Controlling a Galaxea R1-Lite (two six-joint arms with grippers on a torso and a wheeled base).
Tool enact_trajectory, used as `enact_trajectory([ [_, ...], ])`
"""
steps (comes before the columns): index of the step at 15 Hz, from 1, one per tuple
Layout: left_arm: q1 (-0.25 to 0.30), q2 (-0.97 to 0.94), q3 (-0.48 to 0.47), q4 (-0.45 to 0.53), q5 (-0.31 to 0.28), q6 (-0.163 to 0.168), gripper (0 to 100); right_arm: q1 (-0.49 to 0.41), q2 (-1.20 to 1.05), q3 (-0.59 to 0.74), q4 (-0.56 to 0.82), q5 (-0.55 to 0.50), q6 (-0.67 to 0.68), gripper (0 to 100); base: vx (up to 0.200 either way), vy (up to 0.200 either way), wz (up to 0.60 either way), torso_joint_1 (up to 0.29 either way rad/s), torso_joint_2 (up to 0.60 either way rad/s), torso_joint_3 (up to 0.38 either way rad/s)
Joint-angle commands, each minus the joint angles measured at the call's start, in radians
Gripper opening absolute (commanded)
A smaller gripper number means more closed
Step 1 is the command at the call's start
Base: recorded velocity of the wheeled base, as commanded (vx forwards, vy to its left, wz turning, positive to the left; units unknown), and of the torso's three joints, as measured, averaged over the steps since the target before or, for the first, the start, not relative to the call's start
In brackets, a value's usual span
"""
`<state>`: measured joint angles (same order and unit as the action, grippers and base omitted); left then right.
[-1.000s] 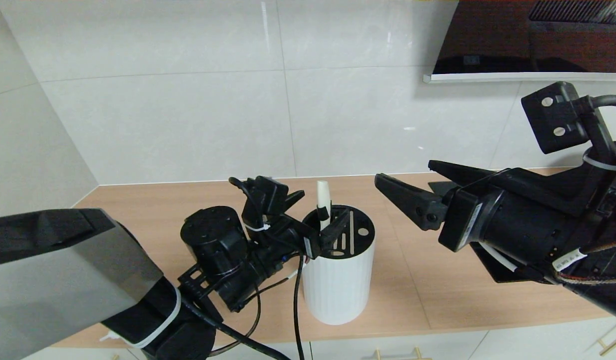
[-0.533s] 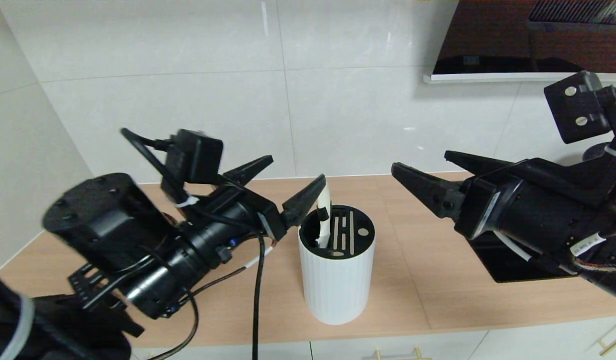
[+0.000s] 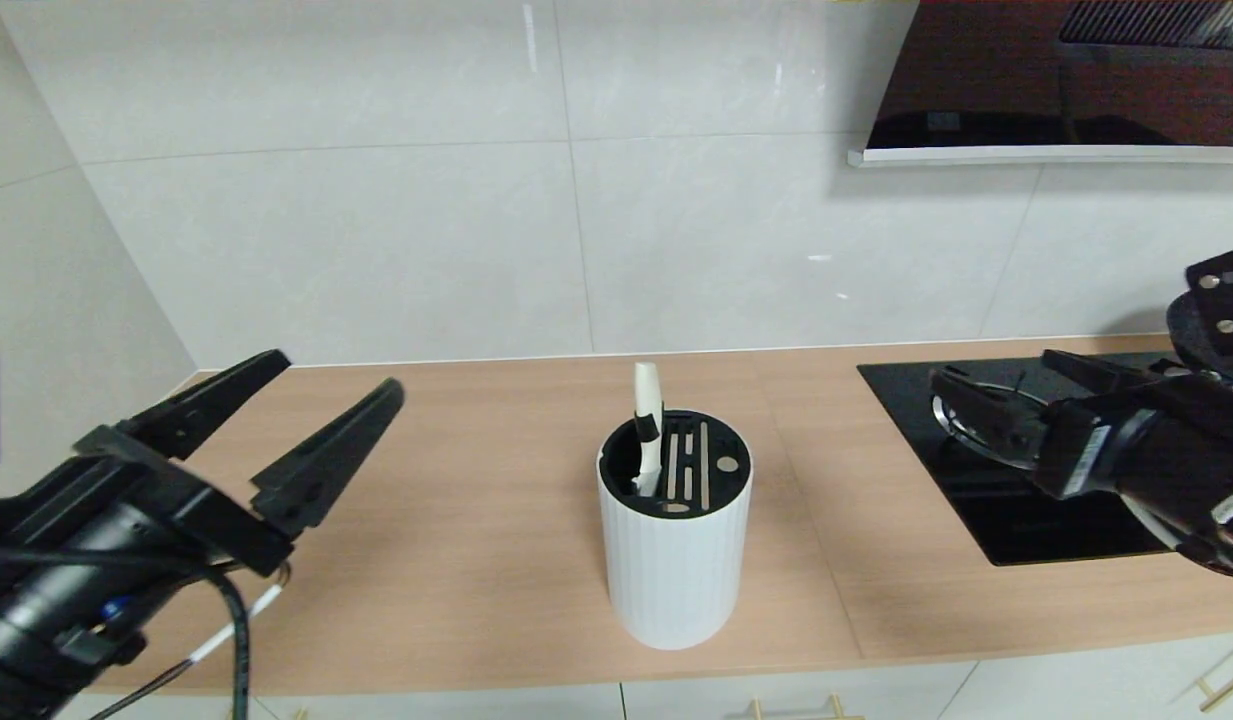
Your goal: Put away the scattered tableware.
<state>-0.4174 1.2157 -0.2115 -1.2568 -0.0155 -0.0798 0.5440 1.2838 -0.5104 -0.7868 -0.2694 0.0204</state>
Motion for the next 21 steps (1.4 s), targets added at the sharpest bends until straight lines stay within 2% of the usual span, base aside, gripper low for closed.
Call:
enact_trajectory([
  [1,0.072,-0.344,0.086,0.204,0.002,-0.002,100,-0.131,-0.179,0.093,-0.006,0.002,0.003,100,0.000,0.000,0.00,0.000,0.00,0.000],
  [2,0.072,-0.478,0.064,0.378,0.005,-0.002,100,-0.159,-0.251,0.122,-0.006,0.002,-0.004,100,0.000,0.000,0.00,0.000,0.00,0.000],
  [3,0.072,-0.622,0.014,0.599,0.006,-0.009,100,-0.165,-0.348,0.147,0.012,0.002,-0.020,100,0.000,0.000,0.00,0.000,0.00,0.000],
  [5,0.080,-0.840,-0.115,1.004,-0.004,-0.052,100,-0.171,-0.528,0.168,0.124,-0.007,-0.089,100,0.000,0.000,0.00,0.000,0.00,0.000],
  [6,0.128,-0.904,-0.166,1.151,-0.006,-0.055,100,-0.179,-0.624,0.165,0.232,-0.007,-0.094,100,0.000,0.000,0.00,0.000,0.00,0.000],
  [7,0.151,-0.957,-0.183,1.208,-0.021,-0.055,100,-0.207,-0.713,0.162,0.327,-0.007,-0.094,100,0.000,0.000,0.00,0.000,0.00,0.000],
  [10,0.212,-1.070,-0.181,1.268,-0.040,-0.048,100,-0.329,-0.923,0.168,0.515,0.006,-0.097,100,0.000,0.000,0.00,0.000,0.00,0.000],
  [11,0.230,-1.125,-0.175,1.318,-0.030,-0.046,100,-0.372,-1.038,0.173,0.610,0.024,-0.097,100,0.000,0.000,0.00,0.000,0.00,0.000],
  [13,0.278,-1.119,-0.144,1.284,0.092,-0.058,100,-0.435,-1.193,0.184,0.750,0.024,-0.125,100,0.000,0.000,0.00,0.000,0.00,0.000],
  [14,0.309,-1.121,-0.117,1.248,0.108,-0.057,100,-0.443,-1.183,0.194,0.735,-0.001,-0.128,100,0.000,0.000,0.00,0.000,0.00,0.000],
  [15,0.374,-1.136,-0.085,1.205,0.101,-0.051,100,-0.509,-1.207,0.204,0.693,-0.024,-0.129,100,0.000,0.000,0.00,0.000,0.00,0.000],
  [16,0.416,-1.216,-0.058,1.215,0.060,-0.038,100,-0.553,-1.258,0.219,0.702,0.012,-0.129,100,0.000,0.000,0.00,0.000,0.00,0.000],
  [17,0.421,-1.216,-0.034,1.222,0.039,-0.018,100,-0.555,-1.265,0.242,0.709,0.025,-0.131,100,0.000,0.000,0.00,0.000,0.00,0.000],
  [19,0.422,-1.216,0.052,1.174,0.088,-0.014,100,-0.550,-1.284,0.342,0.676,0.025,-0.123,100,0.000,0.000,0.00,0.000,0.00,0.000],
  [20,0.422,-1.216,0.121,1.166,0.072,0.005,100,-0.550,-1.284,0.418,0.644,0.027,-0.123,100,0.000,0.000,0.00,0.000,0.00,0.000],
  [21,0.422,-1.216,0.205,1.142,0.057,0.043,100,-0.550,-1.284,0.510,0.600,0.030,-0.123,100,0.000,0.000,0.00,0.000,0.00,0.000],
])
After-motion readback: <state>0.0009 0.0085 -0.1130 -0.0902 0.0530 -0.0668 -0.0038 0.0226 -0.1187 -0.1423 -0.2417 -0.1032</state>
